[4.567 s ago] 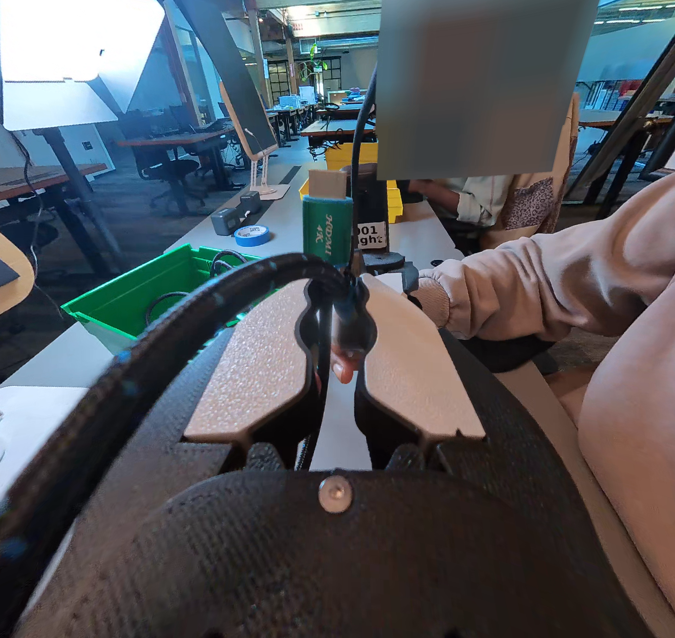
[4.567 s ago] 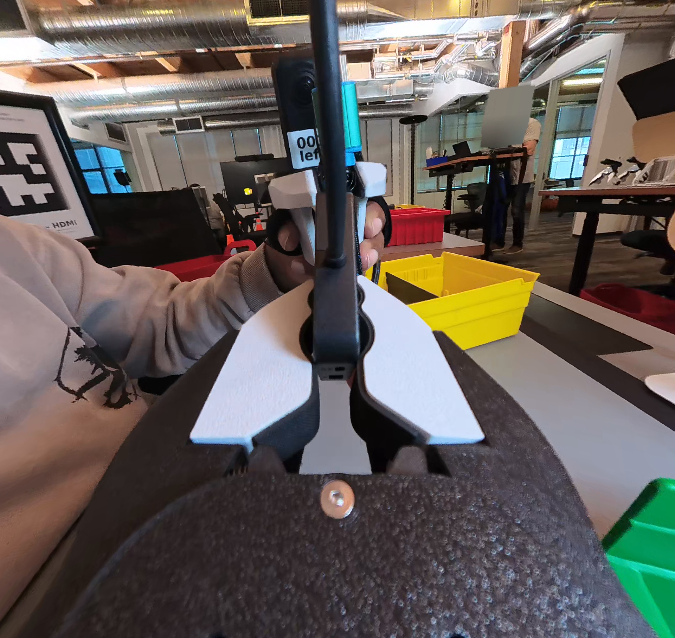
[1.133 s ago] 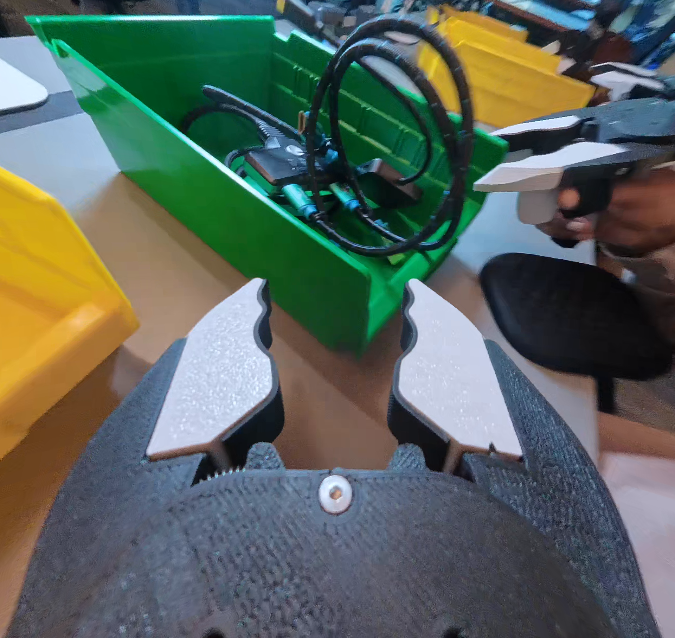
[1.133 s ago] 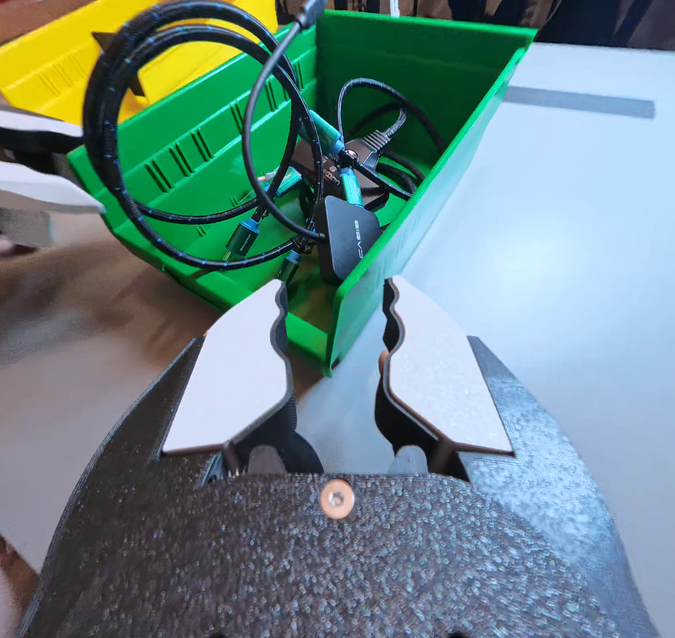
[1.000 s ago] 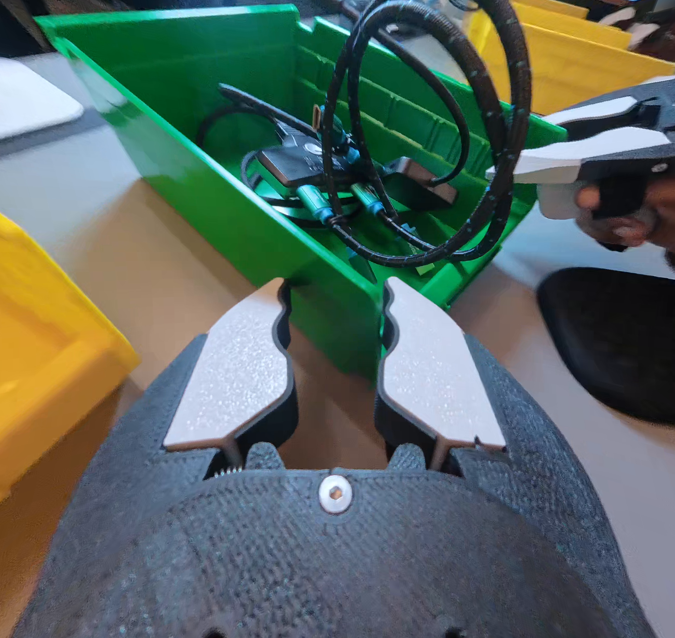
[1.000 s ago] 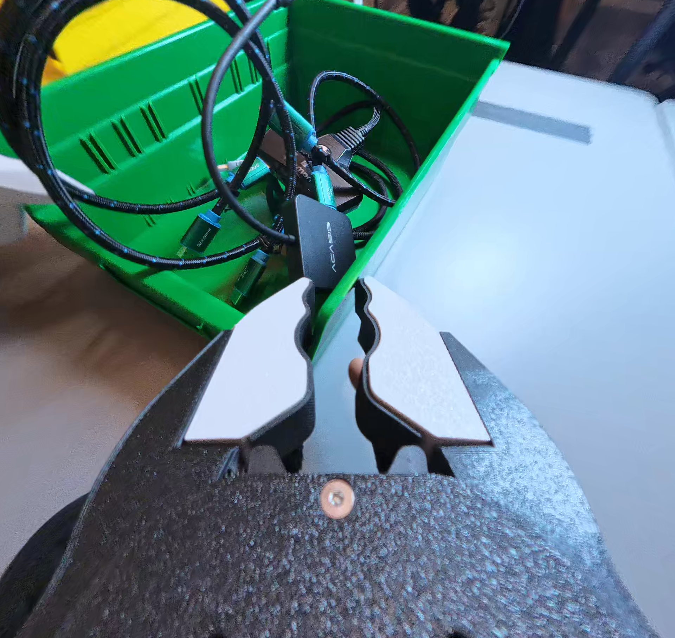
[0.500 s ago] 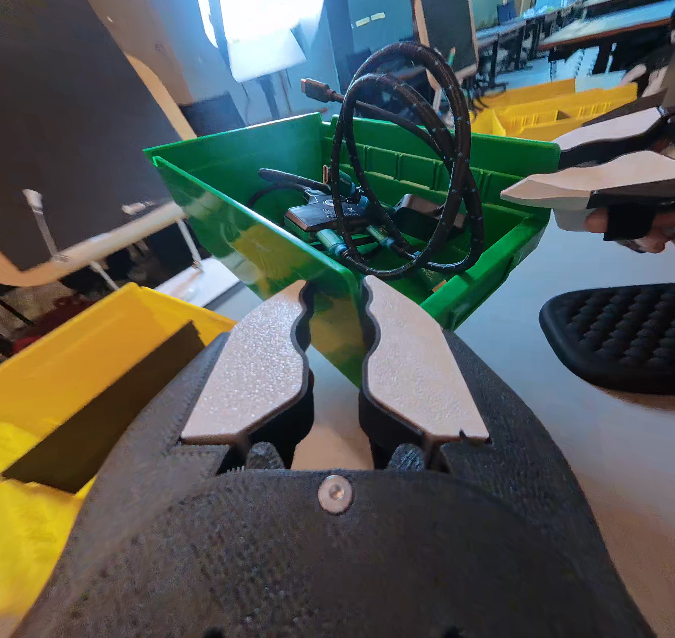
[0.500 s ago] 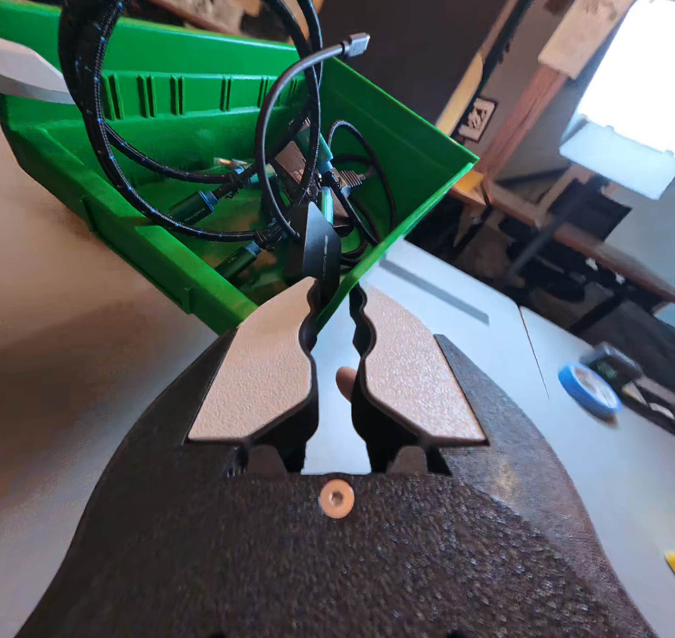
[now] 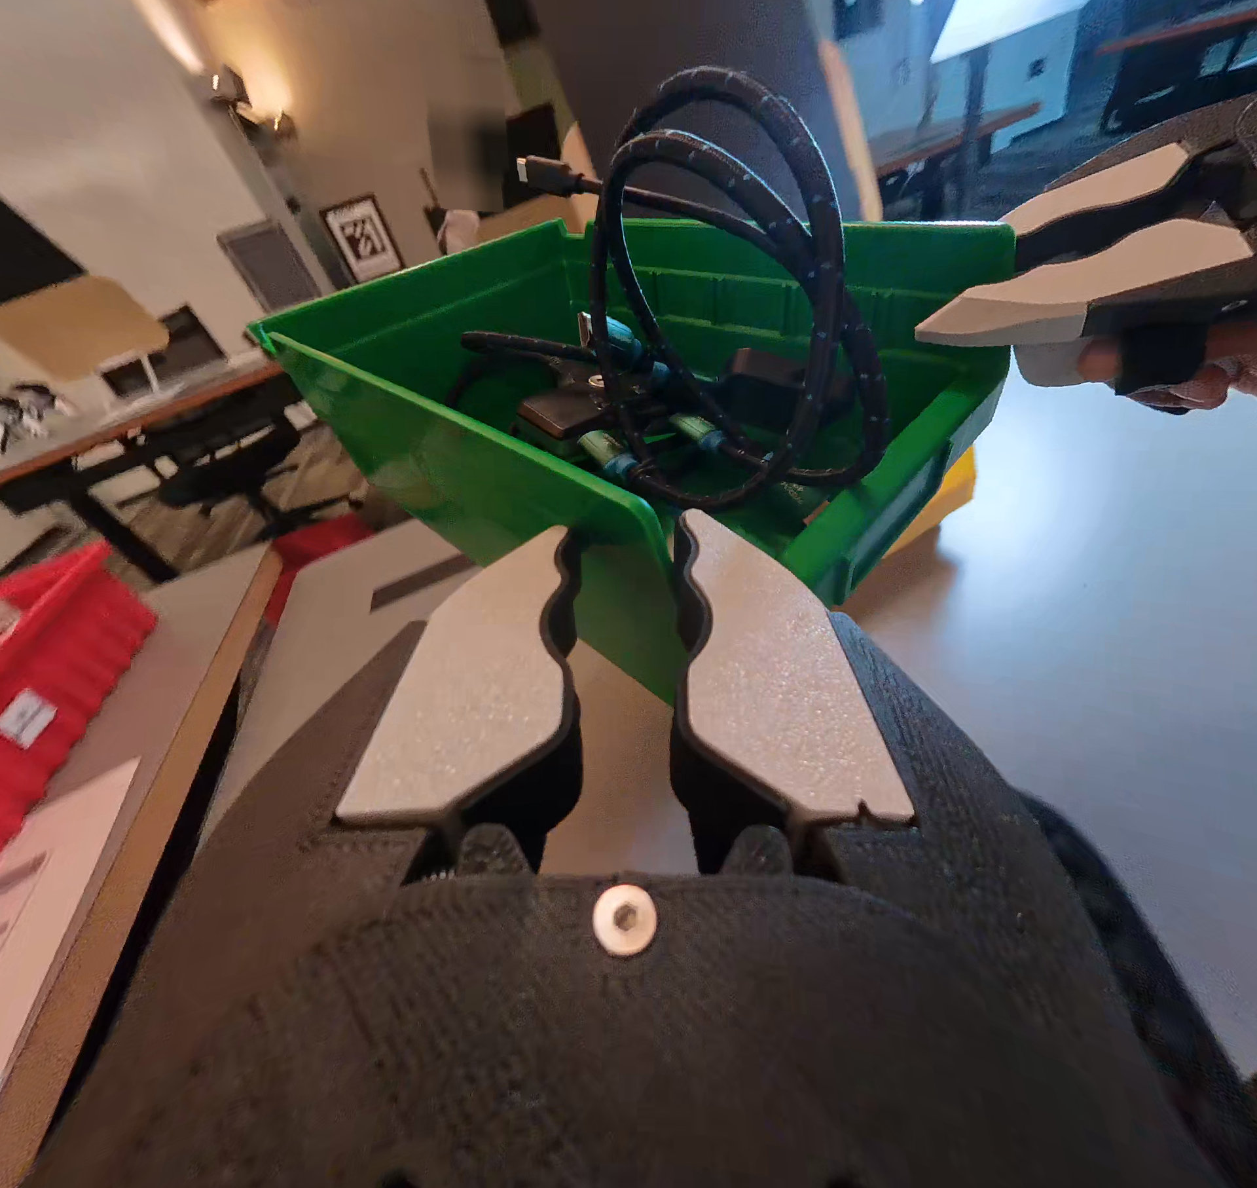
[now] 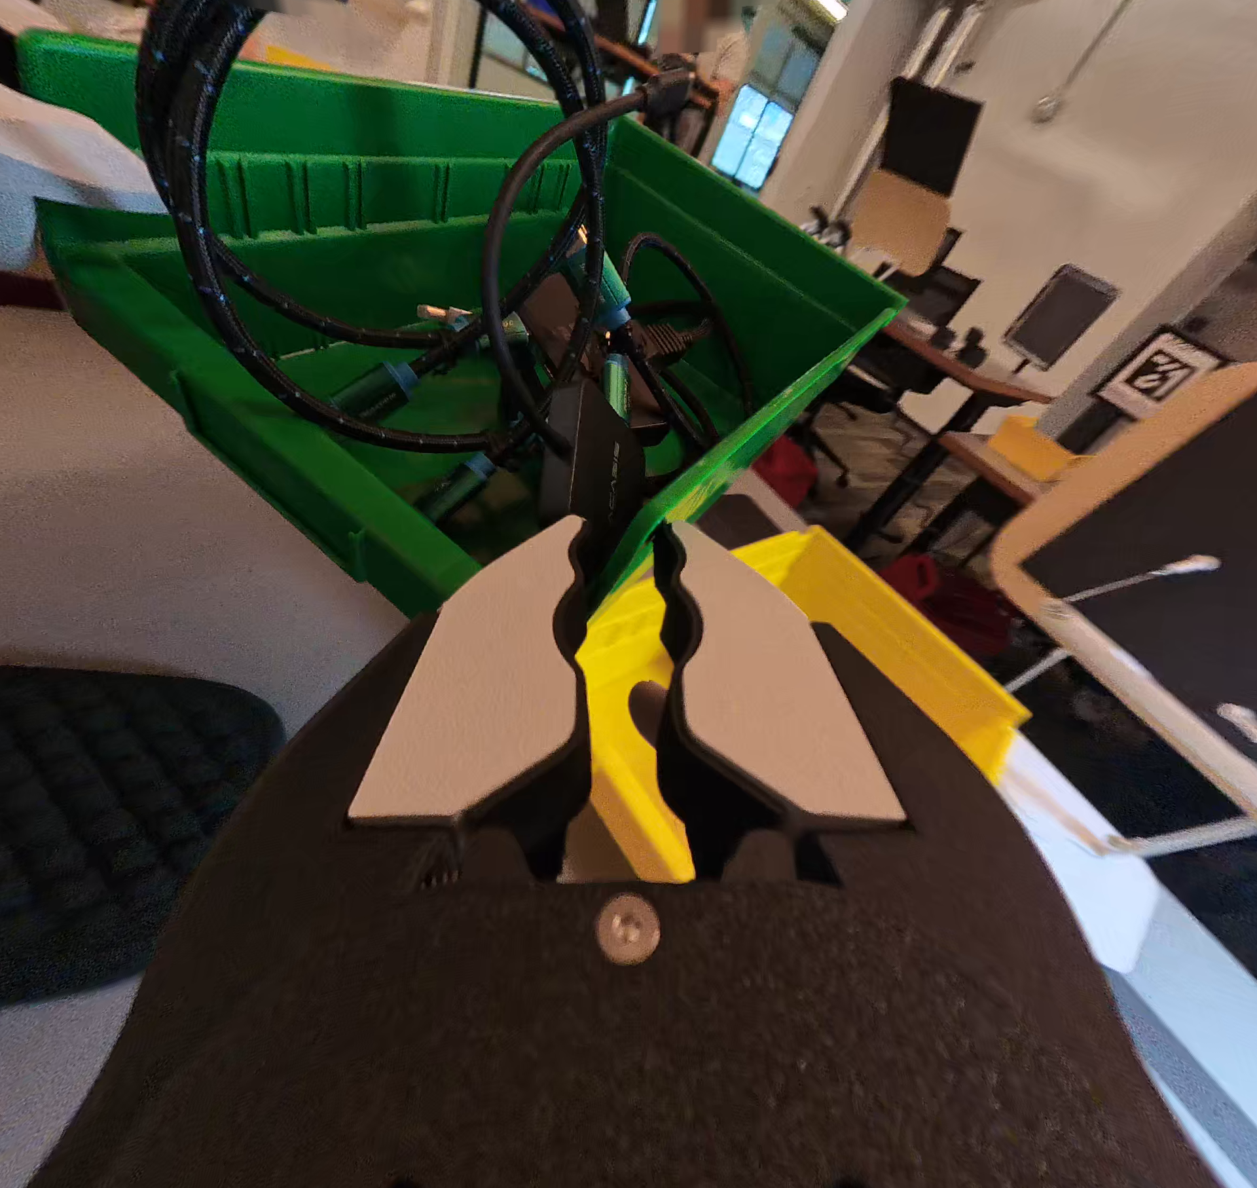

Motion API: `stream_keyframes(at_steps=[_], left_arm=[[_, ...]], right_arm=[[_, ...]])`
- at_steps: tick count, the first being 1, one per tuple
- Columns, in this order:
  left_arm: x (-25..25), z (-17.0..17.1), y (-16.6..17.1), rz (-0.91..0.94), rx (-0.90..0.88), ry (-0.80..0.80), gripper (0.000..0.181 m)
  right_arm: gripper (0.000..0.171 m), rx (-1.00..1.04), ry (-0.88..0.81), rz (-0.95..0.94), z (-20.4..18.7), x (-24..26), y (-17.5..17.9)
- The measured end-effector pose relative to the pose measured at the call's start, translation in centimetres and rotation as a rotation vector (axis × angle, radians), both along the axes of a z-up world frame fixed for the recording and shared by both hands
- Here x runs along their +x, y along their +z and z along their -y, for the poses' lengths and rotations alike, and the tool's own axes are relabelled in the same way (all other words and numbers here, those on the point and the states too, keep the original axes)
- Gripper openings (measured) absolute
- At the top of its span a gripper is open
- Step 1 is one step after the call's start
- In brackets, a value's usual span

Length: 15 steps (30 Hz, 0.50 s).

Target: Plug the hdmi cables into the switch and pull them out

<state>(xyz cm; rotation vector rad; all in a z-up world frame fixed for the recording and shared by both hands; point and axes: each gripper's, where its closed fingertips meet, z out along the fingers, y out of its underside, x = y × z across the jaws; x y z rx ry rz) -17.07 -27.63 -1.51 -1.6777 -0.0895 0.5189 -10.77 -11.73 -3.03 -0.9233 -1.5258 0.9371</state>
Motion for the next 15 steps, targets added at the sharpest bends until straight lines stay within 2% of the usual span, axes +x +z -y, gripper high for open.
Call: stream_keyframes(at_steps=[3,7,11,15], left_arm=[[-2.8,2.8,-3.8,0.103,-0.049,0.051,0.026],[-4.9,3.5,-9.8,0.209,-0.147,0.073,0.026],[-5.8,1.4,-14.4,0.222,-0.210,0.089,0.024],[-5.5,-2.2,-15.5,0.242,-0.178,0.037,0.023]], right_arm=[[0.017,-0.060,0.045,0.090,2.5,-3.3,-4.5],[0.016,-0.125,0.053,0.212,3.0,-5.2,-10.5],[0.017,-0.086,-0.020,0.241,1.1,-5.0,-13.6],[0.018,-0.061,-0.102,0.279,-1.9,-2.9,-14.6]])
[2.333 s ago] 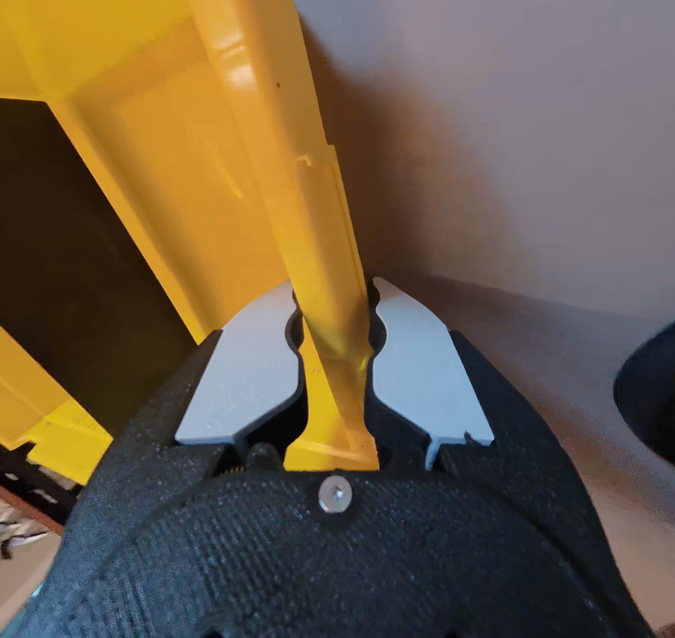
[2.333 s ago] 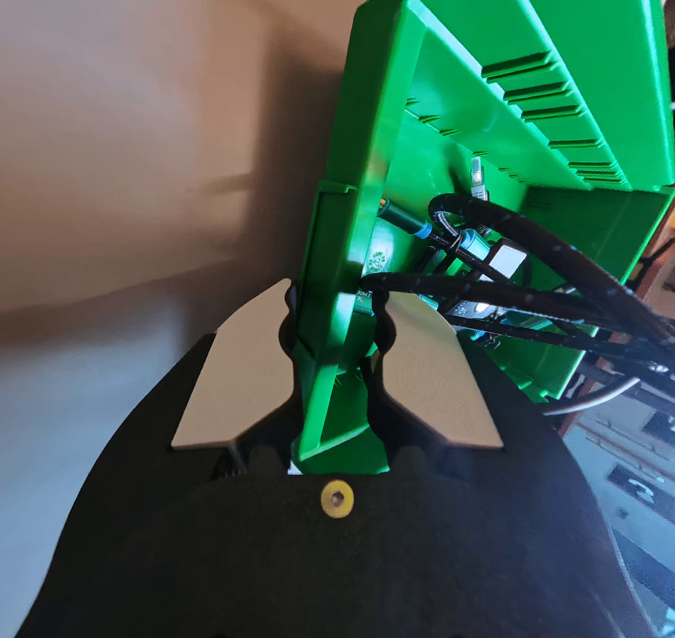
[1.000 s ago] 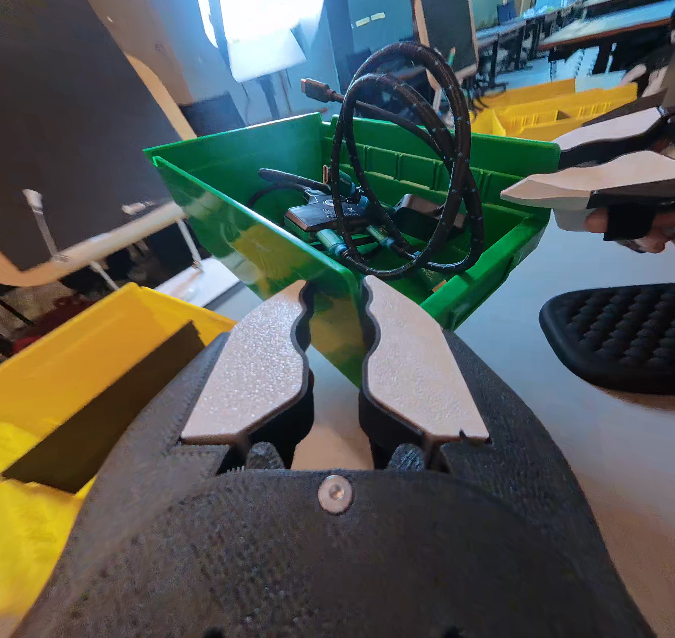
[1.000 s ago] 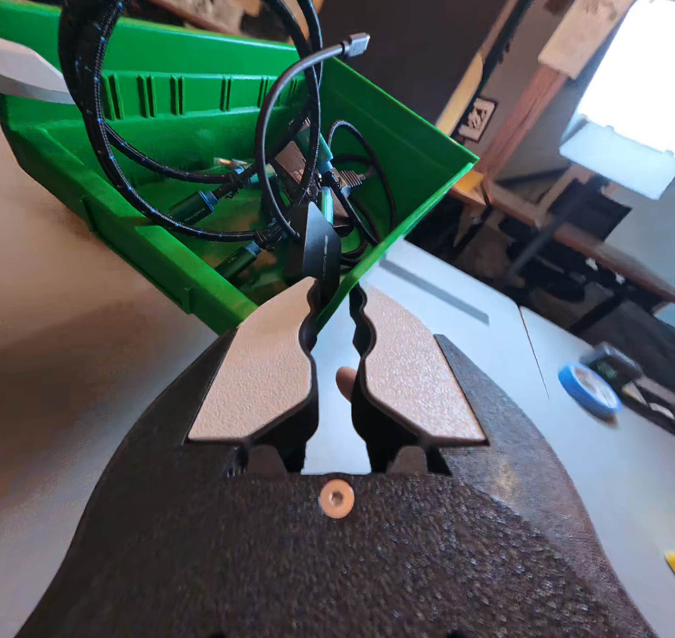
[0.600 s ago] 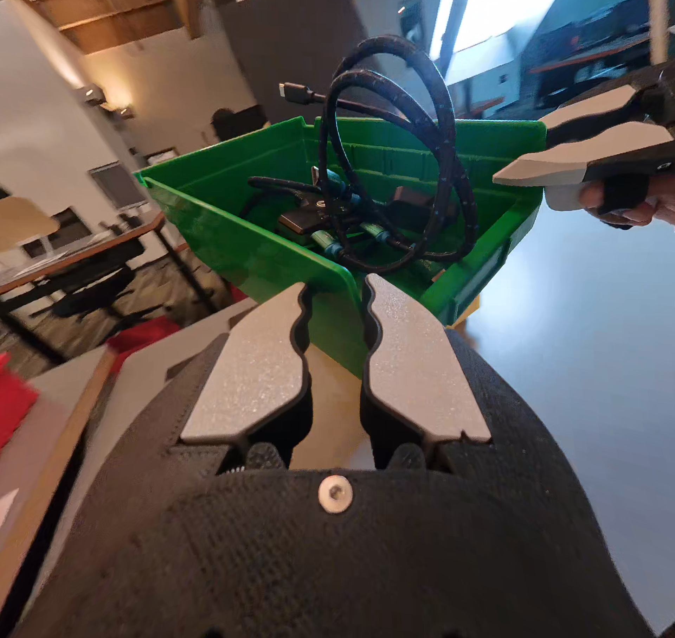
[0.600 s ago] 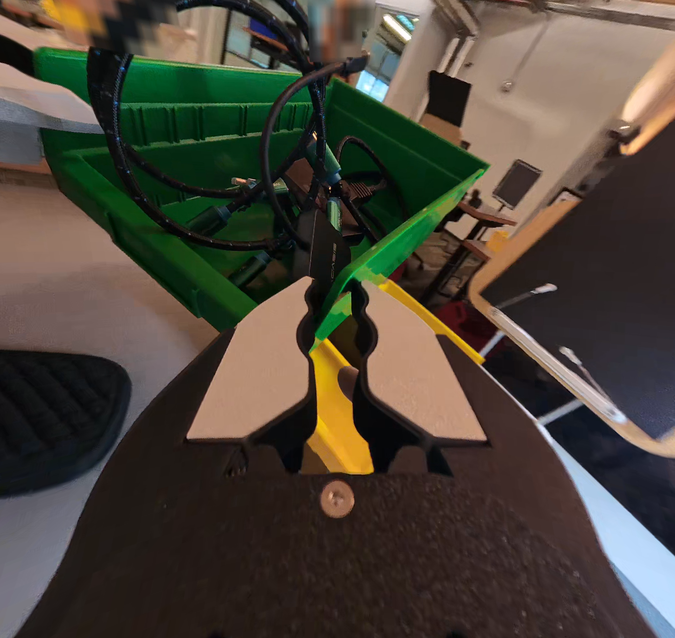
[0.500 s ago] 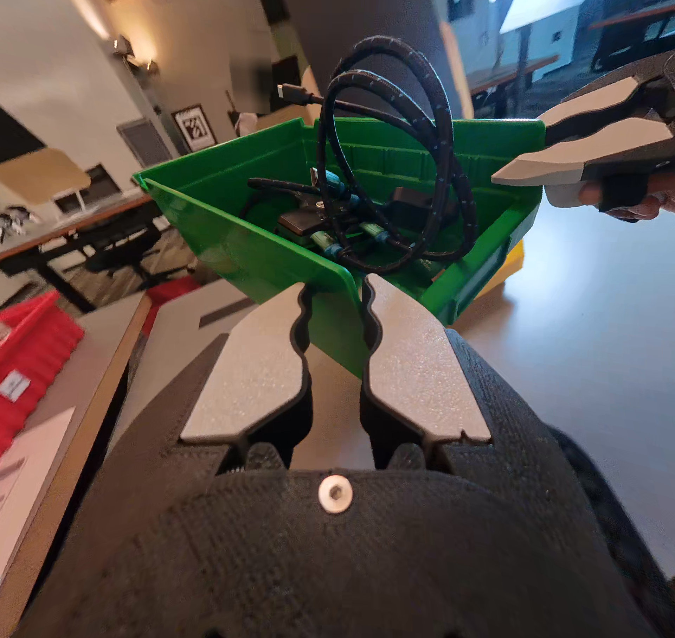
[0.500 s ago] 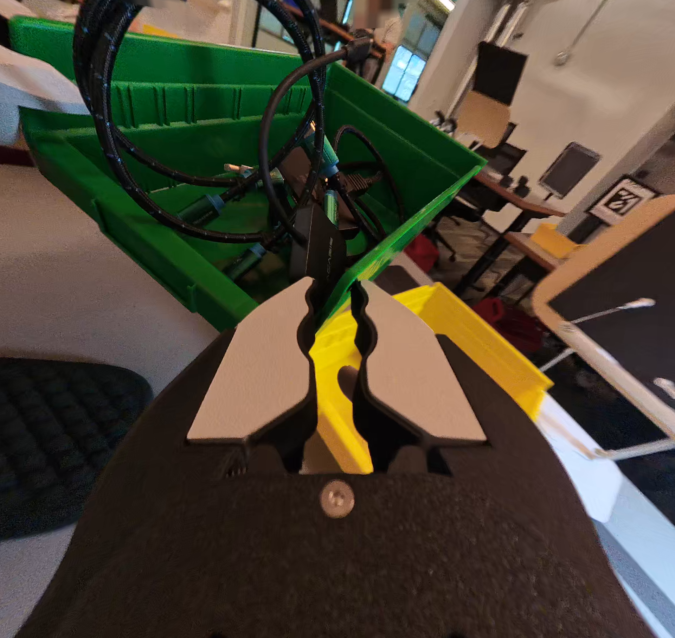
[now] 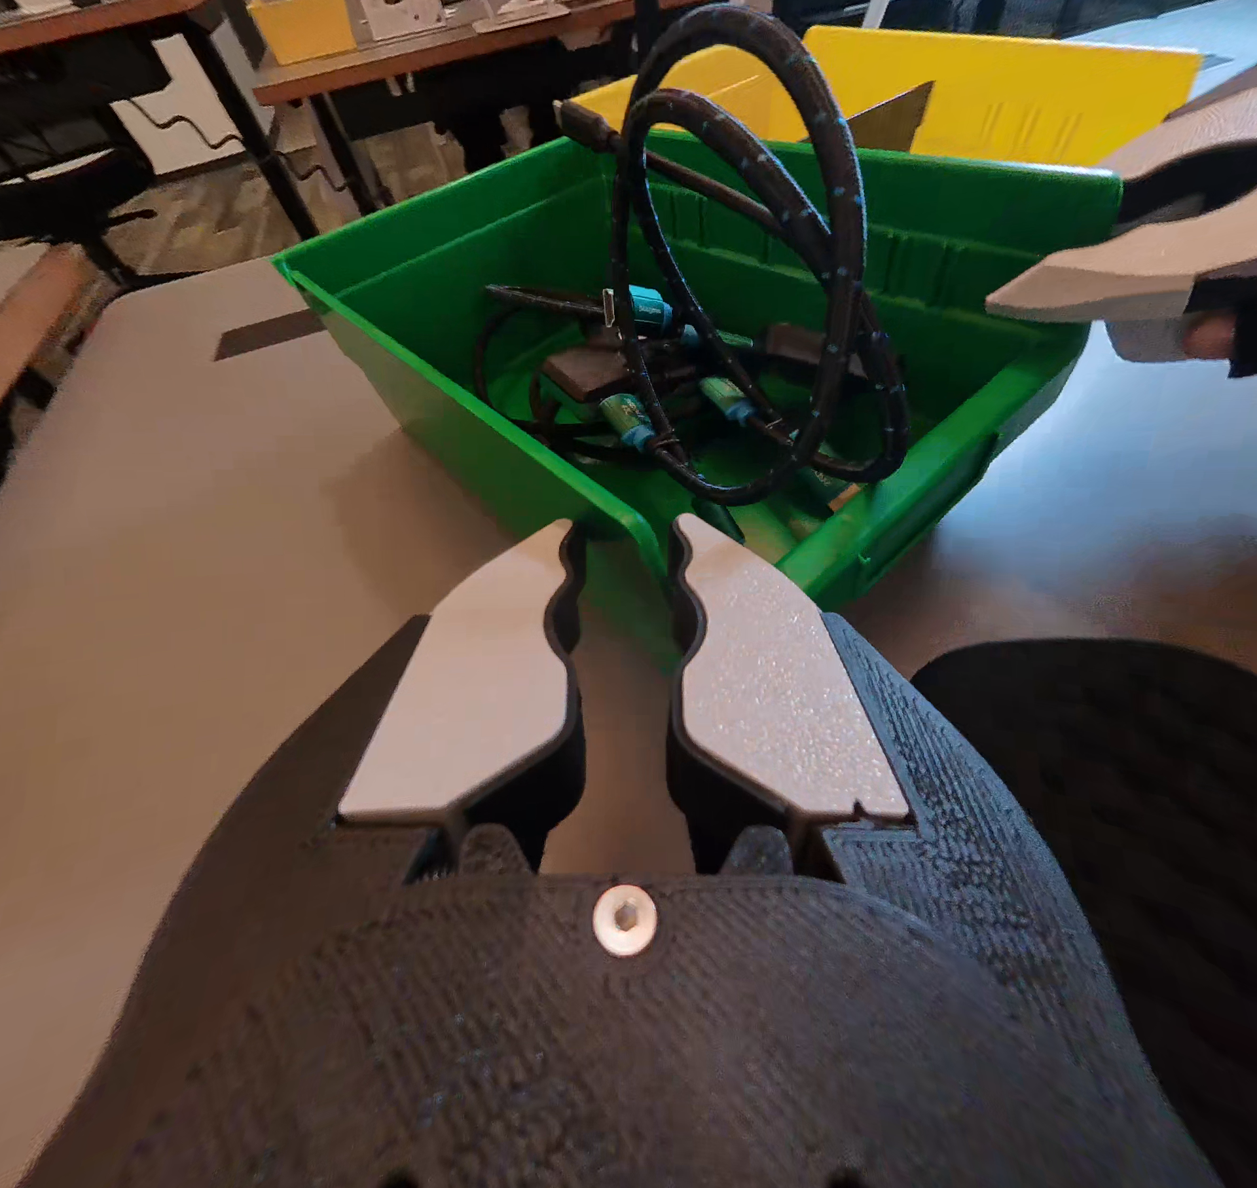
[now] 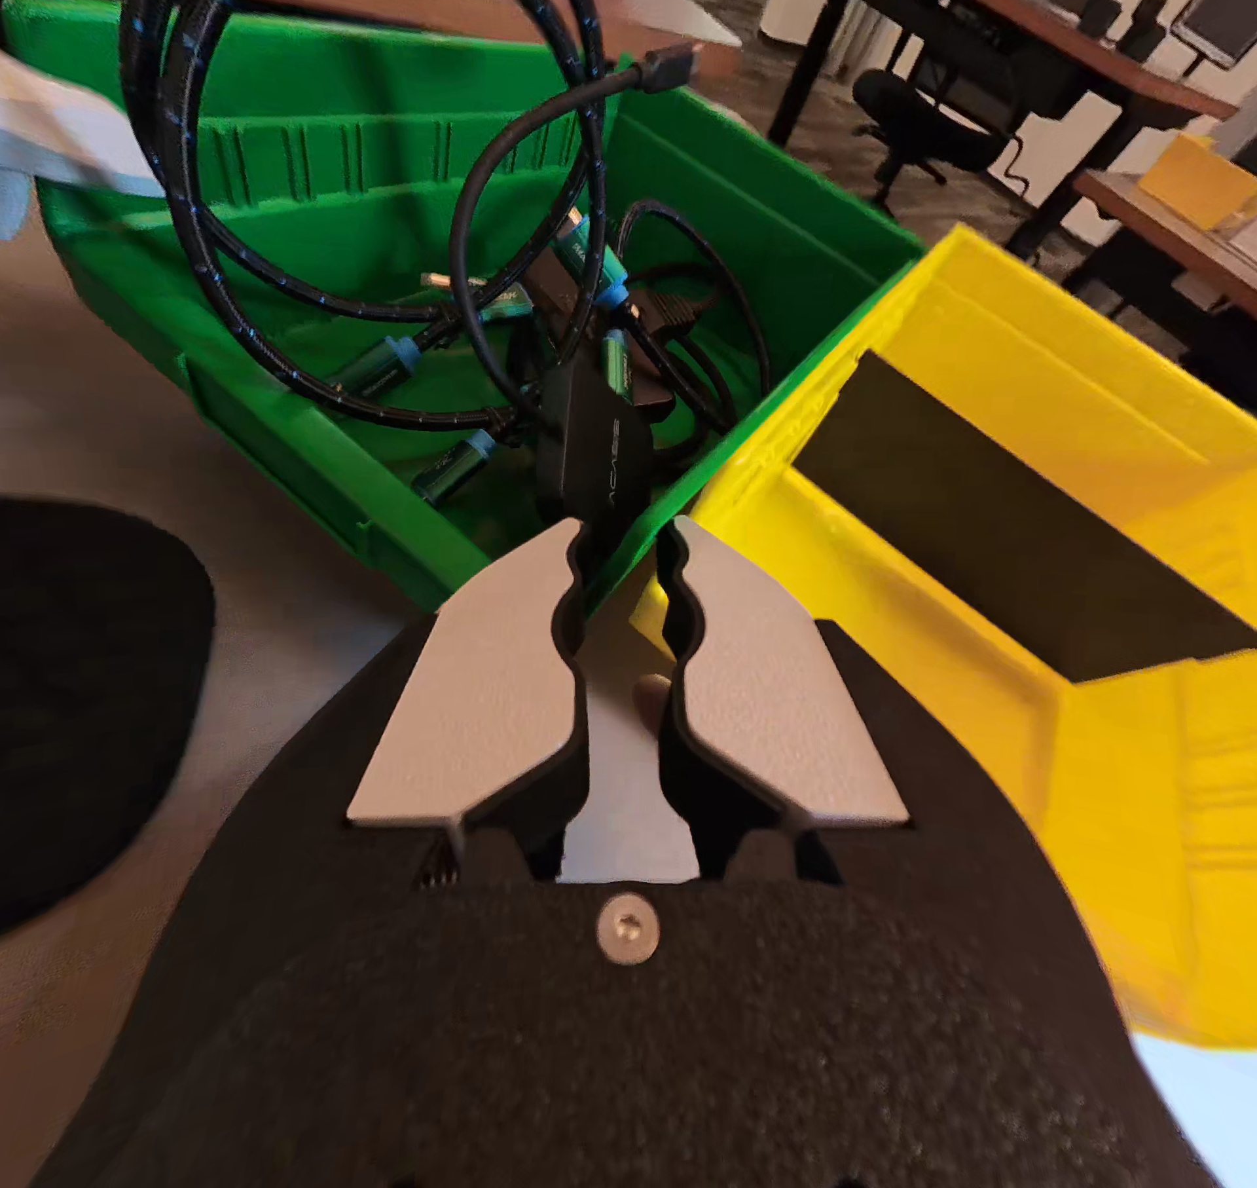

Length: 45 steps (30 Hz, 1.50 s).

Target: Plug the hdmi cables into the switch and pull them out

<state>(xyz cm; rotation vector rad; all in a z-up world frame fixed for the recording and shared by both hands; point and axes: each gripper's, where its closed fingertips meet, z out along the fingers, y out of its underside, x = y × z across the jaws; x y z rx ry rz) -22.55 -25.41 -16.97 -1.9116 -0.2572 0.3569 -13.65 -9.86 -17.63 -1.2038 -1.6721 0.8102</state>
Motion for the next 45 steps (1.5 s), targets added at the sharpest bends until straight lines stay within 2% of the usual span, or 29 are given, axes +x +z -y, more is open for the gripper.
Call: stream_keyframes(at_steps=[2,4,5,7,10,12,15,18,21,24,28,30,33,35,37,38,40,45], left_arm=[[0.5,-1.7,-0.2,-0.021,-0.005,-0.034,0.023],[0.6,-3.0,-1.6,-0.039,-0.100,-0.078,0.023],[0.7,-3.6,-1.5,-0.034,-0.107,-0.085,0.033],[0.8,-4.1,0.8,-0.060,-0.044,-0.089,0.041],[1.9,-4.0,4.3,-0.197,-0.035,-0.134,0.042],[4.7,-4.8,4.4,-0.235,-0.116,-0.260,0.044],[10.2,-6.9,3.0,-0.329,-0.260,-0.487,0.047],[13.3,-9.7,2.0,-0.540,-0.403,-0.560,0.051],[15.0,-12.1,2.3,-0.737,-0.508,-0.584,0.047],[17.9,-12.9,3.2,-0.788,-0.507,-0.688,0.049],[22.0,-11.5,3.0,-0.757,-0.477,-0.843,0.045],[21.4,-11.1,1.0,-0.757,-0.567,-0.824,0.044],[16.5,-11.7,-3.3,-0.773,-0.752,-0.688,0.053],[14.8,-12.6,-5.3,-0.711,-0.766,-0.647,0.058],[13.3,-13.4,-6.2,-0.746,-0.790,-0.609,0.054],[12.6,-13.6,-6.6,-0.779,-0.820,-0.599,0.048],[12.5,-13.9,-7.8,-0.735,-0.842,-0.630,0.032],[11.1,-15.2,-7.7,-0.684,-0.839,-0.554,0.033]], right_arm=[[0.021,0.056,-0.026,0.045,-1.1,1.6,-1.1],[0.026,0.092,-0.017,0.048,-1.6,3.0,-1.3],[0.032,0.095,-0.002,0.067,-1.6,3.8,-1.2],[0.040,0.098,0.061,0.096,-1.8,5.6,-0.8],[0.044,0.070,0.156,0.080,-3.3,8.4,1.3],[0.046,0.095,0.164,0.132,-6.0,9.9,2.0],[0.059,0.229,0.130,0.300,-10.8,10.9,1.0],[0.066,0.376,0.083,0.481,-14.8,10.0,-1.6],[0.060,0.410,0.089,0.597,-15.4,8.3,-4.4],[0.029,0.424,0.095,0.648,-15.2,8.1,-6.0],[0.030,0.322,0.057,0.624,-15.2,11.1,-5.5],[0.031,0.302,0.042,0.624,-15.1,13.8,-5.4],[0.032,0.336,0.030,0.628,-14.7,18.3,-5.6],[0.032,0.370,0.015,0.623,-14.5,21.1,-5.6],[0.033,0.396,0.002,0.617,-14.7,23.5,-5.4],[0.033,0.403,-0.008,0.617,-14.9,24.5,-5.2],[0.033,0.412,-0.036,0.631,-16.1,26.2,-5.1],[0.034,0.496,-0.103,0.666,-20.9,27.8,-5.2]])
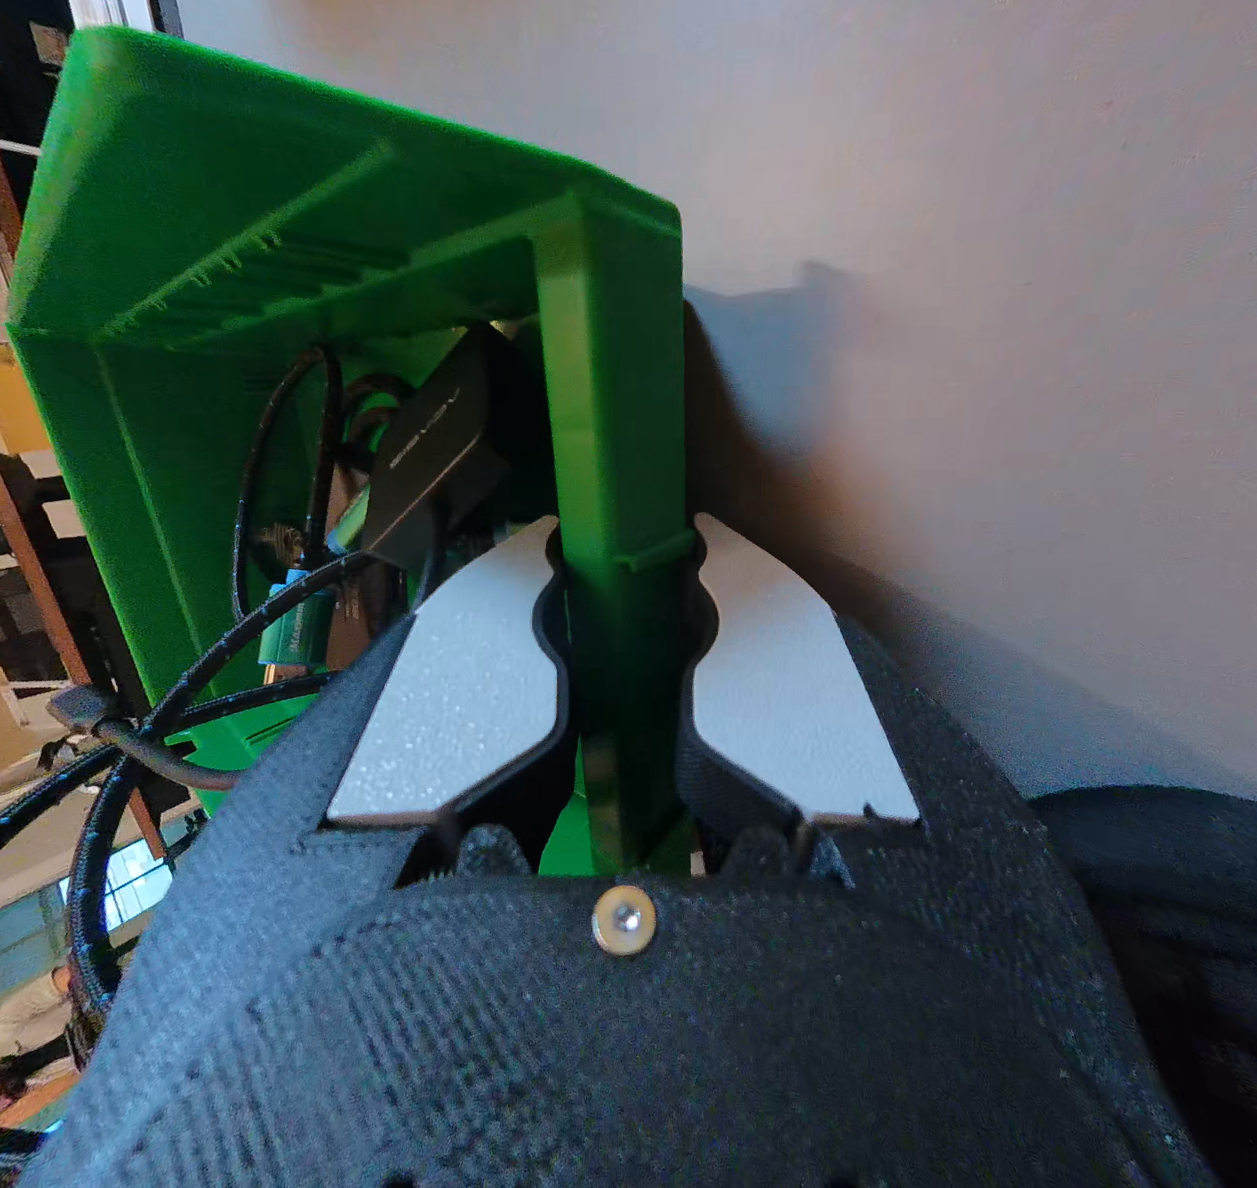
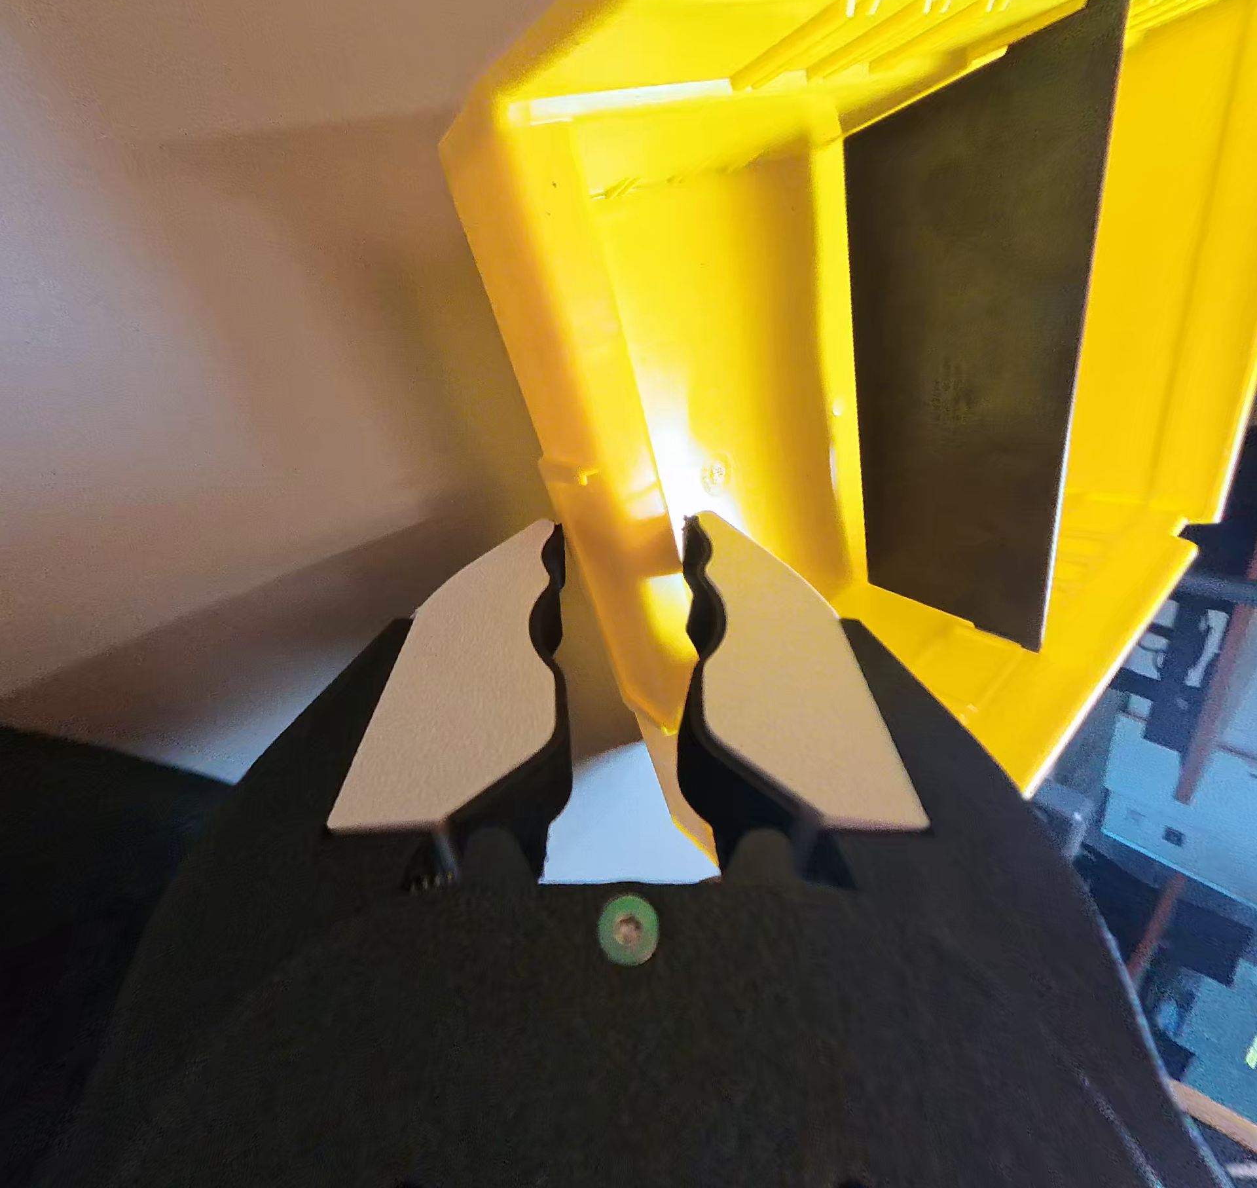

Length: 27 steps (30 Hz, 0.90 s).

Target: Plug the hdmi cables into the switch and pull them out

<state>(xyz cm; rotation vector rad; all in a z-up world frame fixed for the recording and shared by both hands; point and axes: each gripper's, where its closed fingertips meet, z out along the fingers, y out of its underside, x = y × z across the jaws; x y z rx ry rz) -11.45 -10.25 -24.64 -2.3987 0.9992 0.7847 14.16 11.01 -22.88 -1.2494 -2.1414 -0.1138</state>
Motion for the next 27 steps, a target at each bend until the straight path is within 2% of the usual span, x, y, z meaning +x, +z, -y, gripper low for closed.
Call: stream_keyframes(at_steps=[6,9,15,21,27], left_arm=[[-5.1,-2.2,0.1,-0.023,0.038,0.119,0.032],[-7.8,-3.4,0.2,-0.039,0.065,0.153,0.032],[-10.9,-4.7,0.4,-0.059,0.112,0.194,0.034],[-10.2,-4.4,1.3,-0.100,0.163,0.158,0.040],[-9.3,-3.6,2.9,-0.059,0.228,0.139,0.046]], right_arm=[[0.035,0.084,-0.169,0.000,-6.7,-1.0,0.0],[0.036,0.055,-0.276,-0.048,-8.6,-2.3,0.0],[0.035,0.079,-0.407,-0.078,-9.1,-5.2,0.0],[0.033,0.070,-0.445,-0.075,-8.7,-8.6,0.0],[0.033,0.059,-0.521,-0.115,-11.6,-10.3,0.0]])
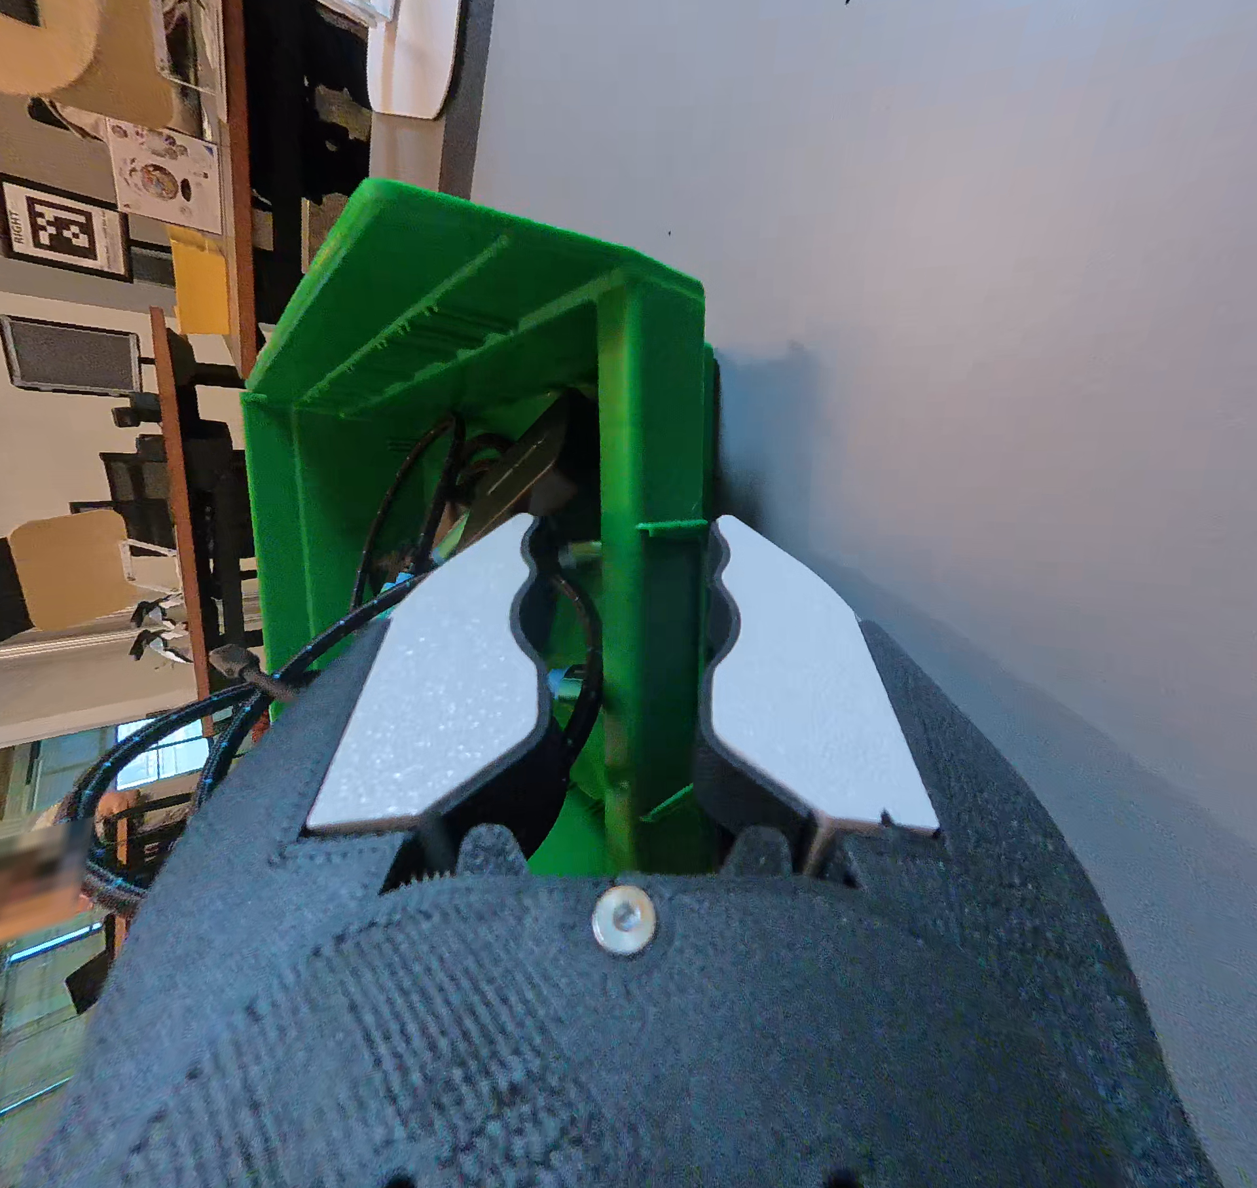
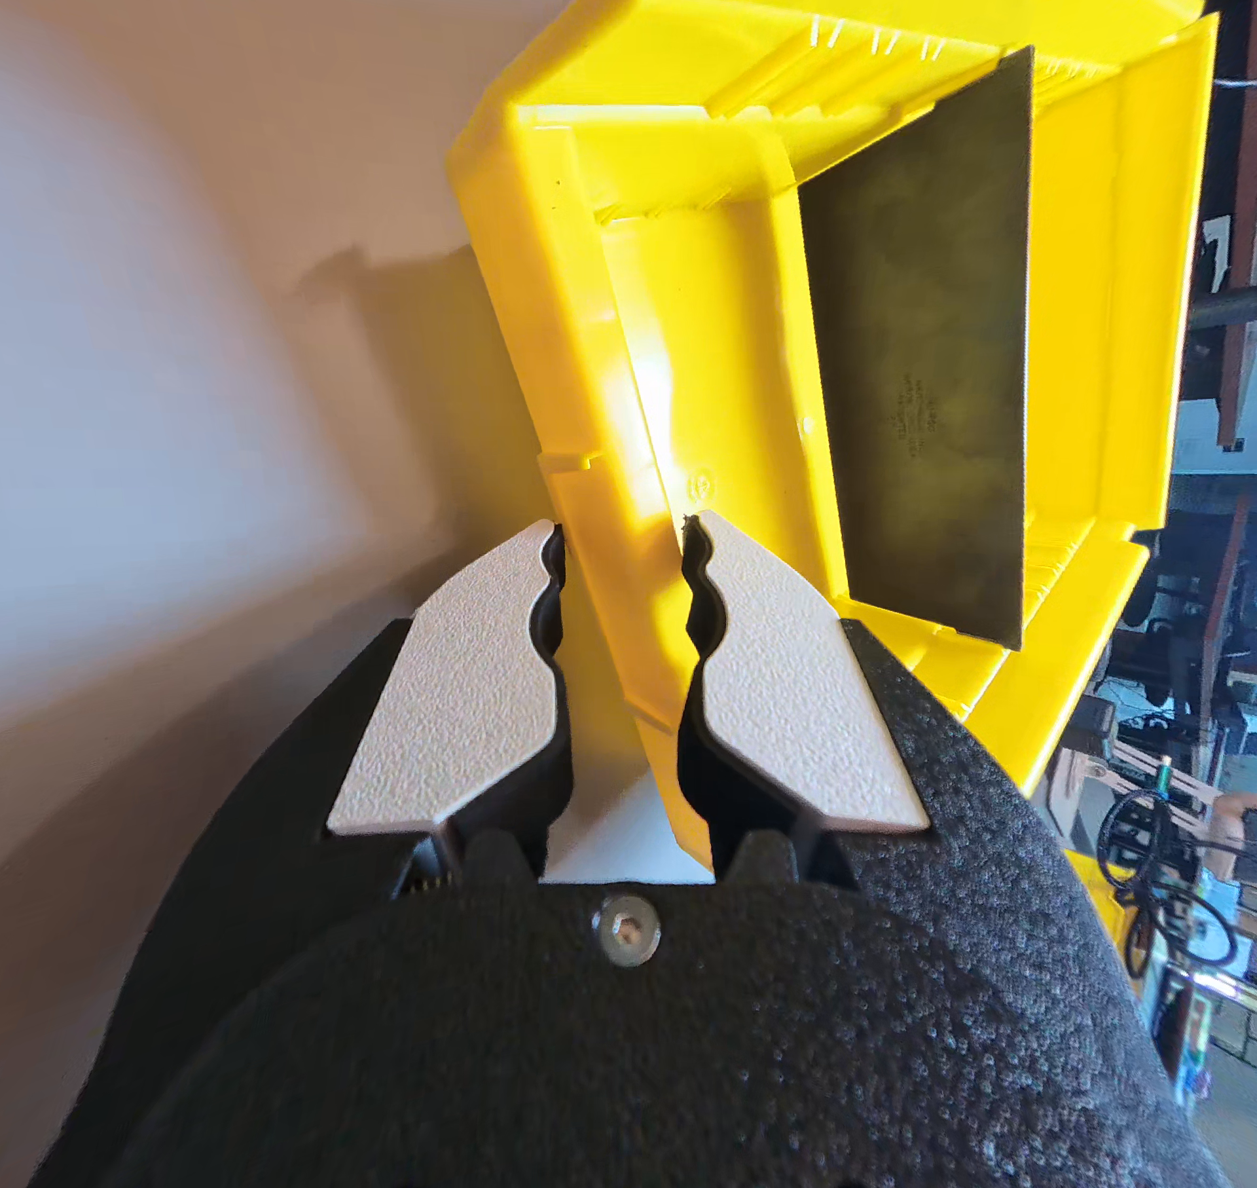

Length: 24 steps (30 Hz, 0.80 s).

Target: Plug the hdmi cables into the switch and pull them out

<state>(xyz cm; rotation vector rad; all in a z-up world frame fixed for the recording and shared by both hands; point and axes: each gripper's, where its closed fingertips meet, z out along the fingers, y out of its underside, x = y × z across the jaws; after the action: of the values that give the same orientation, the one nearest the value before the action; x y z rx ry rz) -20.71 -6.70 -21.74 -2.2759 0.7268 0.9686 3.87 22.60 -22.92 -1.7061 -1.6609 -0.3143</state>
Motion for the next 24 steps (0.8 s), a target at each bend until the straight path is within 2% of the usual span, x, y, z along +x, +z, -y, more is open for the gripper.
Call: stream_keyframes(at_steps=[4,8,11,13,15,17,19,21,24], left_arm=[[-0.3,0.6,0.1,0.032,0.040,-0.009,0.050],[-1.1,0.9,0.2,0.128,0.108,0.009,0.057],[-1.0,1.1,0.7,0.097,0.094,-0.003,0.056],[0.2,1.0,3.3,0.133,0.157,-0.029,0.051],[0.7,1.1,7.4,0.214,0.268,-0.036,0.049],[-0.3,1.5,12.2,0.260,0.375,-0.012,0.046],[-2.2,1.7,15.8,0.285,0.403,0.031,0.048],[-3.9,1.1,17.8,0.328,0.353,0.047,0.046],[-6.0,-0.8,16.7,0.360,0.116,0.061,0.041]], right_arm=[[0.035,-0.006,0.055,-0.149,1.1,-0.7,1.8],[0.037,-0.105,0.220,-0.438,6.3,-2.6,8.5],[0.037,-0.238,0.335,-0.678,9.9,-4.0,14.0],[0.037,-0.266,0.375,-0.777,10.6,-4.4,16.7],[0.036,-0.255,0.394,-0.834,10.3,-4.5,18.7],[0.036,-0.236,0.390,-0.865,9.5,-4.6,19.8],[0.035,-0.244,0.385,-0.887,8.8,-4.9,20.3],[0.034,-0.255,0.375,-0.911,8.2,-5.0,20.4],[0.032,-0.266,0.375,-0.919,7.7,-5.1,20.0]])
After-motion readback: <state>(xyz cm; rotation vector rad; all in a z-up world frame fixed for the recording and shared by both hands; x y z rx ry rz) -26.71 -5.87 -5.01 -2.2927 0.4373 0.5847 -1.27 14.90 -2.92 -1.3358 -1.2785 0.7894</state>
